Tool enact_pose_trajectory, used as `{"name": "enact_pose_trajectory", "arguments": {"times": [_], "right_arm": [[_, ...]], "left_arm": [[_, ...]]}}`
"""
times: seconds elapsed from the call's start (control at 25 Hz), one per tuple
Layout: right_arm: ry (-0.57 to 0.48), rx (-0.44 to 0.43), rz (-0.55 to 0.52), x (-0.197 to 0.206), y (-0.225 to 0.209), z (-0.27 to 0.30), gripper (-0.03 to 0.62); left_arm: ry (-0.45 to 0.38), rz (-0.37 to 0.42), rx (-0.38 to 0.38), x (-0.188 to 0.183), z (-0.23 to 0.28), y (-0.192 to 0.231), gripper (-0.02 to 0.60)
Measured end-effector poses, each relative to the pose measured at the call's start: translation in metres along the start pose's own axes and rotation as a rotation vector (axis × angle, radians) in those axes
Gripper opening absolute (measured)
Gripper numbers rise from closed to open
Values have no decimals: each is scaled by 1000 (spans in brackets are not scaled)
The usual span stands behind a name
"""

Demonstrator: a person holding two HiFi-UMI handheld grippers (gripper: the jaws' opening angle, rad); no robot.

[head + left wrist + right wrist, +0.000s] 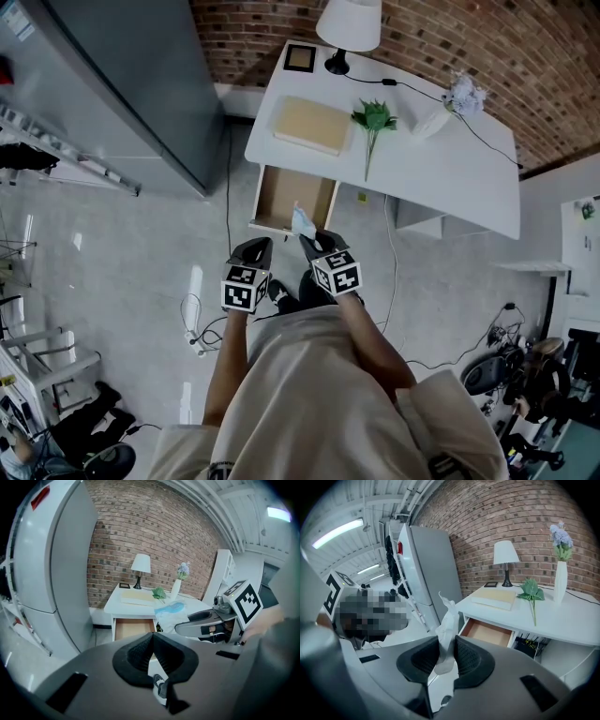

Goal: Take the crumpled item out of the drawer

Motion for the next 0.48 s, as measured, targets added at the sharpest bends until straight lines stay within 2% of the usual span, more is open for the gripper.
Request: {"name": "enact_pose_trajectory", "arguments": {"times": [0.48], "right_arm": [[11, -25, -25, 1, 3, 5, 106]], "left_arm": [[-1, -4, 1, 1, 1, 1, 15]]}}
Point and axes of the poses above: the fingertips, and each gripper's own axes: z forward along the fingers, y to its left, x out of its underside, the point moved 4 cm from there along -z, backward along the fingers, and after that the axes turned 10 degrees about -x, right-handed, at the moved point
